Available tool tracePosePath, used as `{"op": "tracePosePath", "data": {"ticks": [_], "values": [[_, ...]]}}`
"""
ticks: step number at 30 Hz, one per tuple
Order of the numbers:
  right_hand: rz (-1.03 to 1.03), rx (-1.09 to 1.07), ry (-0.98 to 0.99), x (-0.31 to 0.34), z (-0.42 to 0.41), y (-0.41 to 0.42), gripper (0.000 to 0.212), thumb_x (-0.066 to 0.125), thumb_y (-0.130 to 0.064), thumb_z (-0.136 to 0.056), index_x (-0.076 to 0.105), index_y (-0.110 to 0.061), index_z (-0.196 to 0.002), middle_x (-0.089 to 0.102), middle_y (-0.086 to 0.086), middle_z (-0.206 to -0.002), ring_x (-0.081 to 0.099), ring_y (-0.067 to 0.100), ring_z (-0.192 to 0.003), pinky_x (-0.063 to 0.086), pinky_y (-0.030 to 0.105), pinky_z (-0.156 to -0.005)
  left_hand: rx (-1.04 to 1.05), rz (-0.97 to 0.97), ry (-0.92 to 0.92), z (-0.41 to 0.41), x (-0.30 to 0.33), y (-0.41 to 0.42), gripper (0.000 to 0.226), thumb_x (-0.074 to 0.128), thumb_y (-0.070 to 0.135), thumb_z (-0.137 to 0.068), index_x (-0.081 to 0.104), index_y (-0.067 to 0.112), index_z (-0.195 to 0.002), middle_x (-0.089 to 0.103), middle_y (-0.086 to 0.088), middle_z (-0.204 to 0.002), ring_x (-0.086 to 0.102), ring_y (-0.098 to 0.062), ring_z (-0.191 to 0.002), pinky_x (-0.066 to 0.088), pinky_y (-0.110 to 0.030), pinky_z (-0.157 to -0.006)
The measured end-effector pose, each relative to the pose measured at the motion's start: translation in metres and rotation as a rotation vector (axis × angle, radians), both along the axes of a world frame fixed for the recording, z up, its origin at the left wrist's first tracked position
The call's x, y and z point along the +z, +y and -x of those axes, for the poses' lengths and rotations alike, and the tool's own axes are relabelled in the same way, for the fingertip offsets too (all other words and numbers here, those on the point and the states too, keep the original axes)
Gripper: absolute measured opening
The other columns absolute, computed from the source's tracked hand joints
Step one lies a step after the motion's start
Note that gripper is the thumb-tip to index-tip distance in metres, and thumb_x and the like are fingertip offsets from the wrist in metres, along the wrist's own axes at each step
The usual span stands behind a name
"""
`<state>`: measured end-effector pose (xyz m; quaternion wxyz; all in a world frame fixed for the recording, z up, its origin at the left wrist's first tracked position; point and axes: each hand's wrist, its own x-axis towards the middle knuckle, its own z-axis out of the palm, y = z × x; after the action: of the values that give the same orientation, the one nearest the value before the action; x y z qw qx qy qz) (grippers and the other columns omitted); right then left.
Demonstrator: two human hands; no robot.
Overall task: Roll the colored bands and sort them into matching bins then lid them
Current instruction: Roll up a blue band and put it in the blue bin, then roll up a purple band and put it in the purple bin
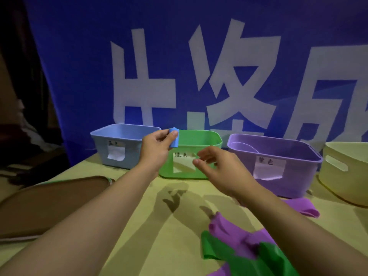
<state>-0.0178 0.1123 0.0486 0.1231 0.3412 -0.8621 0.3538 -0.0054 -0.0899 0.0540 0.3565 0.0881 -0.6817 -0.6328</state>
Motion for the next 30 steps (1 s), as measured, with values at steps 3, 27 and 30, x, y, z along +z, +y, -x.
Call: {"op": "tracePosePath", "data": {"ticks": [3,27,30], "values": [[-0.056,0.018,0.050,0.004,-0.004,-0.034,0.043,0.056,-0.059,-0.097,0.063,-0.029,-0.127,0.068,-0.014,-0.118,0.062,0.006,-0.108,0.055,0.040,-0.095,0.078,0.106,-0.019,-0.005,0.013,-0.036,0.027,0.073,0.027,-0.095,0.074,0.013,-0.117,0.075,0.002,-0.111,0.068,-0.011,-0.101,0.054,-0.030,-0.096],[-0.201,0.046,0.037,-0.017,0.020,-0.101,0.045,0.054,-0.059,-0.098,0.063,-0.027,-0.127,0.069,-0.012,-0.123,0.062,0.009,-0.111,0.054,0.041,-0.096,0.384,0.628,-0.380,0.059,-0.001,-0.155,0.032,0.075,0.039,-0.092,0.073,0.013,-0.111,0.074,-0.005,-0.107,0.064,-0.024,-0.106,0.054,-0.042,-0.091],[-0.205,0.041,0.029,-0.014,0.016,-0.097,0.045,0.055,-0.058,-0.098,0.063,-0.026,-0.128,0.068,-0.012,-0.123,0.062,0.008,-0.111,0.054,0.039,-0.096,0.392,0.563,-0.292,0.048,0.001,-0.148,0.031,0.075,0.039,-0.093,0.073,0.015,-0.113,0.074,-0.003,-0.107,0.066,-0.022,-0.104,0.055,-0.042,-0.094]]}}
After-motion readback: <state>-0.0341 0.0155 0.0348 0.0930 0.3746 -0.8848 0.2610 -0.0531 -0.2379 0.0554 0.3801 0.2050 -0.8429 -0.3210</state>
